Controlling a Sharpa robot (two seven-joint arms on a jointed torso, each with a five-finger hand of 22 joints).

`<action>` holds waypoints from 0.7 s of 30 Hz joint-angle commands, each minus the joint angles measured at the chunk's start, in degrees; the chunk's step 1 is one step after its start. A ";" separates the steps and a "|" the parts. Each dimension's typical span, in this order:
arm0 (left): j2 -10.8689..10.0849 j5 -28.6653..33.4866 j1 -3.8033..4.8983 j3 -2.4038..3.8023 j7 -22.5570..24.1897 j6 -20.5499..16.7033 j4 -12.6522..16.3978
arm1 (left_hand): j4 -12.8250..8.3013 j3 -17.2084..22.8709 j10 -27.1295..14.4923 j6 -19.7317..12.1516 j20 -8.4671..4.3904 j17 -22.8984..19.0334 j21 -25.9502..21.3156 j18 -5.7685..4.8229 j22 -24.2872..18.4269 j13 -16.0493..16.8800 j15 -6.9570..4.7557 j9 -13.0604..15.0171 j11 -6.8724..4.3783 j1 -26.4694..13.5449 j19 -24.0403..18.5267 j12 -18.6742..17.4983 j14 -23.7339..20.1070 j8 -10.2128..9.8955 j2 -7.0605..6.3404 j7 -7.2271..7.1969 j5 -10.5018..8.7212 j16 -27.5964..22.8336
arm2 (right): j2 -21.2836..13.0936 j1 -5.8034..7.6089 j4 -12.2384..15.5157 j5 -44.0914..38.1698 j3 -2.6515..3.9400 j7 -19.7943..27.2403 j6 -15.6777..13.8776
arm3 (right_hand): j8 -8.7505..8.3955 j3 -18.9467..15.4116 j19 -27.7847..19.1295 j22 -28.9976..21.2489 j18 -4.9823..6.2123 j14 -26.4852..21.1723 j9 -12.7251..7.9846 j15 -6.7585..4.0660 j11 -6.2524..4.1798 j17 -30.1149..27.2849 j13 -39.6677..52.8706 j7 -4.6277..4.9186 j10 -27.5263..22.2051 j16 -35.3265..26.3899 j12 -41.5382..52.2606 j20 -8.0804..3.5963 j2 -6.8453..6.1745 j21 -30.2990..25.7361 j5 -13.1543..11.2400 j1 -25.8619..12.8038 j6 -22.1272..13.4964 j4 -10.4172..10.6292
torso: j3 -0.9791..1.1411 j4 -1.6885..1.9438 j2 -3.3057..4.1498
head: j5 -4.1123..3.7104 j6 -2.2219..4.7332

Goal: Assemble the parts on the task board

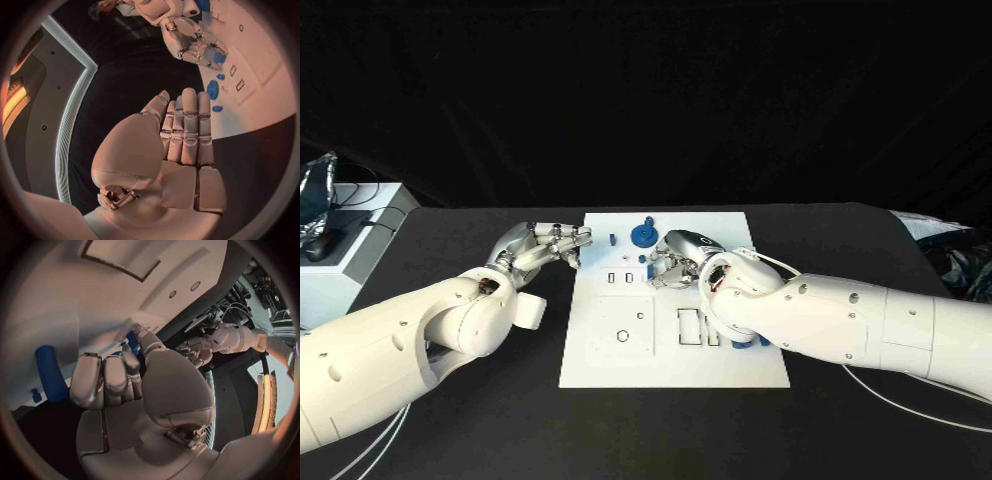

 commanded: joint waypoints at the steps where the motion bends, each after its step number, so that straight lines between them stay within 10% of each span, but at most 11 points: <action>1: 0.08 -0.14 -0.04 0.05 0.03 1.03 0.06 | -0.04 0.42 -0.39 -0.52 0.08 -0.06 0.30 1.07 -0.06 0.09 0.10 0.07 -0.01 -0.09 -0.55 0.22 -0.39 0.10 -0.28 -0.09 0.06 0.19 | -0.07 -0.06 0.10 0.12 -0.02 0.93 -1.45 | -0.26 -0.30 2.42 9.22 1.01 -0.01 -0.06 0.42 0.01 -0.05 -0.73 0.15 -0.64 0.12 -0.04 0.57 -0.76 -0.28 -0.39 0.19 -0.60 0.94 | 0.00 0.05 -0.01 | 0.09 -0.02; 9: 0.33 -2.30 -0.05 0.05 -2.10 1.91 -0.19 | 0.54 -1.08 -4.22 -7.24 0.64 -0.29 -0.44 0.84 -0.45 0.12 0.89 -0.08 1.00 -1.48 -1.31 0.51 -1.63 -0.04 -1.62 -0.10 -0.08 -0.26 | -1.10 -0.23 1.42 2.48 0.00 4.10 -7.34 | -0.45 -1.25 2.40 9.14 1.16 -0.09 -0.19 0.94 0.69 0.00 -2.32 1.06 -2.02 0.20 -0.67 0.93 -2.53 -0.62 -0.05 0.23 -6.05 2.41 | 0.09 0.12 -0.10 | 0.24 0.03; 13: 0.62 -4.03 -0.03 0.05 -3.99 2.07 -0.45 | 0.75 -3.68 -4.37 -10.53 0.84 -0.61 -1.05 0.93 -0.87 0.36 1.06 0.08 1.22 -2.01 -0.80 2.34 -1.57 0.24 -1.43 0.74 -0.08 0.13 | -2.20 -0.22 2.45 6.49 0.16 7.56 -11.03 | -1.11 -3.13 2.26 8.90 1.63 -0.26 -0.91 1.70 1.70 -0.25 -5.32 2.47 -4.39 0.05 -2.43 1.63 -6.24 -1.73 -2.36 1.96 -19.41 11.10 | 0.07 0.05 -0.26 | 0.28 0.18; 16: 0.83 -5.77 0.02 0.05 -6.34 2.08 -0.66 | 2.96 -6.39 -3.78 -9.03 0.72 -0.72 -1.52 0.85 -1.20 1.63 0.87 0.17 0.92 -5.00 0.05 6.20 -1.00 1.85 -0.86 1.58 0.02 0.68 | -3.28 0.06 3.39 10.23 0.44 10.76 -13.09 | -1.18 -4.88 2.30 8.87 1.83 -0.32 -0.92 1.75 1.79 -0.39 -6.71 2.50 -4.96 0.06 -1.47 1.82 -7.99 -1.98 -2.87 4.35 -19.67 18.45 | 0.16 -0.09 -0.52 | 0.63 0.30; 21: 1.34 -10.81 0.50 0.08 -12.02 1.78 -1.15 | 7.83 -10.70 -7.19 -7.62 -0.51 1.18 -0.48 0.52 -0.34 11.47 -0.40 0.78 -0.84 -9.83 1.81 23.60 0.16 7.92 0.43 0.07 0.32 4.56 | -5.56 1.46 5.15 18.16 1.07 15.71 -14.22 | -0.74 -4.53 2.28 8.82 1.79 -0.32 -0.49 1.39 1.29 -0.65 -7.74 1.77 -5.24 -0.07 -0.56 1.57 -6.26 -2.22 -2.29 0.78 -11.29 16.75 | 0.45 -0.39 -1.09 | 0.89 0.53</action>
